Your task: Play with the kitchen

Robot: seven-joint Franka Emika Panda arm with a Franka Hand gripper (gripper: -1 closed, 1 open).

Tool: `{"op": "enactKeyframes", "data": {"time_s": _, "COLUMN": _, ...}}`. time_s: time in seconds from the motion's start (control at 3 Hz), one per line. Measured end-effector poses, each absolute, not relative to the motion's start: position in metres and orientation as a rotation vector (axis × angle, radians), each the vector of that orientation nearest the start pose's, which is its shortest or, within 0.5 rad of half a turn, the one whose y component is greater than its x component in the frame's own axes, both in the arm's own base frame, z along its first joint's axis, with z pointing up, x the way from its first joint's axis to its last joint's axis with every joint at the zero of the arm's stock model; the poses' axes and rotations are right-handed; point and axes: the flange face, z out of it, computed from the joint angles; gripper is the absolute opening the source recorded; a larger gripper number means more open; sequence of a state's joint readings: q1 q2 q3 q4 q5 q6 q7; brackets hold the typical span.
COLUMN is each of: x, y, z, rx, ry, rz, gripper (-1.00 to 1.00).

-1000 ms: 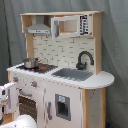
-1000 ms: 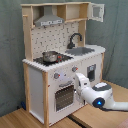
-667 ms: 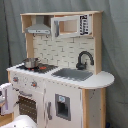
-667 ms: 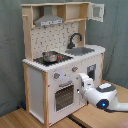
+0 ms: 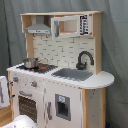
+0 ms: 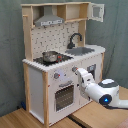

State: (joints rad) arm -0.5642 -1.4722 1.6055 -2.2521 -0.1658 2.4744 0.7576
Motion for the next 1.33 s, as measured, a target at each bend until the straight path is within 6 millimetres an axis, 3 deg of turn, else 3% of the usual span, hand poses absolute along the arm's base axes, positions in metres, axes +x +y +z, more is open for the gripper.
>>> {"op": "enactKeyframes", "data": {"time_s": 0.67, "x": 0.233, "y": 0.525, "z": 0.342, "rx": 1.562, "ry": 0.743, "rz": 1.339, "gripper": 1.00}}
{"op": "enactKeyframes", "data": {"time_s": 1.33, "x": 0.247, "y": 0.544, "z": 0.343, "rx": 1.395, "ry": 0.931, "rz": 1.237, "gripper": 1.00}}
